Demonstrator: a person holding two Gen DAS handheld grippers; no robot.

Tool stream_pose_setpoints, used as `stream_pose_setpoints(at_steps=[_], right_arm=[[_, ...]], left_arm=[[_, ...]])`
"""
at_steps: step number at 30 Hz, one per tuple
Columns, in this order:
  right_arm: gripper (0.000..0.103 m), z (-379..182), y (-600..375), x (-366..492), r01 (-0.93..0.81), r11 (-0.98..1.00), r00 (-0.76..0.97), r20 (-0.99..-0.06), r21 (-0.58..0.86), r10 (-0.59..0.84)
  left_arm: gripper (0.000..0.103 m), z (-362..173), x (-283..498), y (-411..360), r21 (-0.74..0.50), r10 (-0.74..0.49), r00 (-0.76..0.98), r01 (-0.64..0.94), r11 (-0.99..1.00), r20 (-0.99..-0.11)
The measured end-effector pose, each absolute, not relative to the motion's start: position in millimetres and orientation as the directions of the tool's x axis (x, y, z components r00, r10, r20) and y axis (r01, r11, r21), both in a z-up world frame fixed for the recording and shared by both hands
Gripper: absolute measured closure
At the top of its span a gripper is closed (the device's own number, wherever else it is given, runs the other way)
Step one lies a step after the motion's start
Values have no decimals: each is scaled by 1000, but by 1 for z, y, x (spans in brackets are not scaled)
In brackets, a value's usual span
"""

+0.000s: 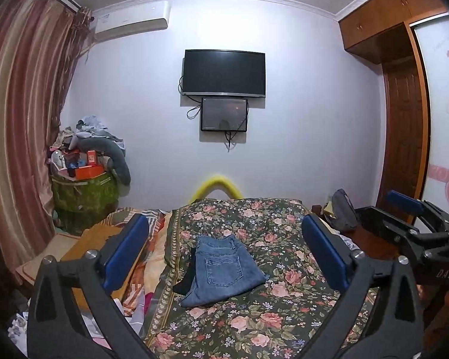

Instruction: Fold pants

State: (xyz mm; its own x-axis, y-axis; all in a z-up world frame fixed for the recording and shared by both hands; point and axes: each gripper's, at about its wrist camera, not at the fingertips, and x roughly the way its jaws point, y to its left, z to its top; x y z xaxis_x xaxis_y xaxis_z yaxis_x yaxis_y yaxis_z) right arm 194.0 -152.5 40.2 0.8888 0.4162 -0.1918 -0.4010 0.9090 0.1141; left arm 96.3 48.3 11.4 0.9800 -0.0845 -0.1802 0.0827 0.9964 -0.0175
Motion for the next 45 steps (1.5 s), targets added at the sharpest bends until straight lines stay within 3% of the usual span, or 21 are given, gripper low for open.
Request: stream_pose_setpoints(at_steps=[45], right_arm=[[0,24,-162,189,-381,914,881,-245,140,404]], left_arm=[[0,-10,115,51,-29,-89,964,84,996,-249]])
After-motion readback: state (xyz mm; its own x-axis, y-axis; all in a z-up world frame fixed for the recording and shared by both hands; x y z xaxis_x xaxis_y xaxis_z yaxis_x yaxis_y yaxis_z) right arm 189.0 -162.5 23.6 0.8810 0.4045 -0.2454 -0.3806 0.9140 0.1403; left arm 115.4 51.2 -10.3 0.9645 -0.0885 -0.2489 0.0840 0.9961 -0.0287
